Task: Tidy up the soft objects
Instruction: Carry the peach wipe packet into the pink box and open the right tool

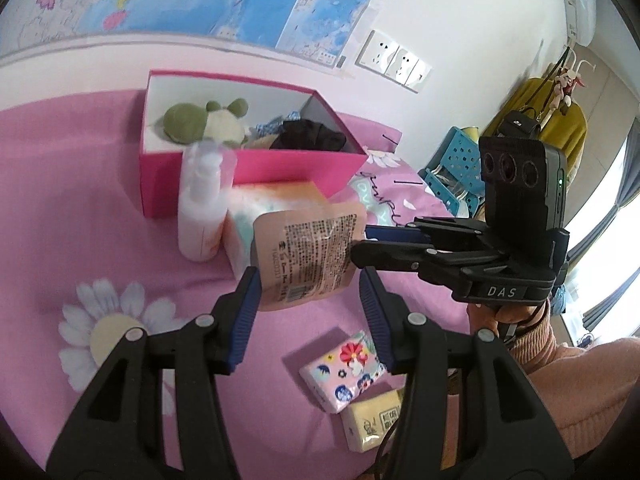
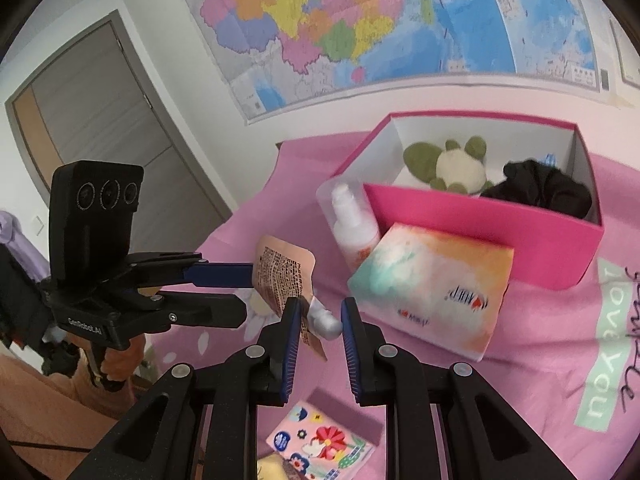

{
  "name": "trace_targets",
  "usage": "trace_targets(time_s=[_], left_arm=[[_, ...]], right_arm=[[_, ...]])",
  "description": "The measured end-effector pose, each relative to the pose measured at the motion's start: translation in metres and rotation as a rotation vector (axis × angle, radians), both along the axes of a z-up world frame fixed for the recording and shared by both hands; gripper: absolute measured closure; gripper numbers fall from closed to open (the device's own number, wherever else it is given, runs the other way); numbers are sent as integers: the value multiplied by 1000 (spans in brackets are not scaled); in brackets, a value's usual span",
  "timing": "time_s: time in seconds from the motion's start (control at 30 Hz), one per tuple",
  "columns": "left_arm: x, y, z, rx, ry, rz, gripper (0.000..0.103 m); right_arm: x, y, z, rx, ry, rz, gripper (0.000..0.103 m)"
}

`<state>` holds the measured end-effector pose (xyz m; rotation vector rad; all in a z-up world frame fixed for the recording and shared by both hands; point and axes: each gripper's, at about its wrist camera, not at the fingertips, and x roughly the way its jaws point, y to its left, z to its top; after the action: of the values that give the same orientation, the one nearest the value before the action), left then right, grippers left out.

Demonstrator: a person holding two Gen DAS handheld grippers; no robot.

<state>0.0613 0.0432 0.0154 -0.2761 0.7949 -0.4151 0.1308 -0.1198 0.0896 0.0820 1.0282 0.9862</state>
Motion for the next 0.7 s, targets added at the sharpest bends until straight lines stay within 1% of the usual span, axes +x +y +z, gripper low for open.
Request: trace_targets(time_s=[0.3,0.47,0.7], left_arm=[[24,-2,30,41,-67,-7,51],[41,-2,43,60,-91,1,51],[70,4,54,77,-96,32,51]], right_arm=[[21,-6,26,29,-69,-34,83],[38,-6,36,44,-98,-45,84],[62,2,45,63,-132,-53,85]])
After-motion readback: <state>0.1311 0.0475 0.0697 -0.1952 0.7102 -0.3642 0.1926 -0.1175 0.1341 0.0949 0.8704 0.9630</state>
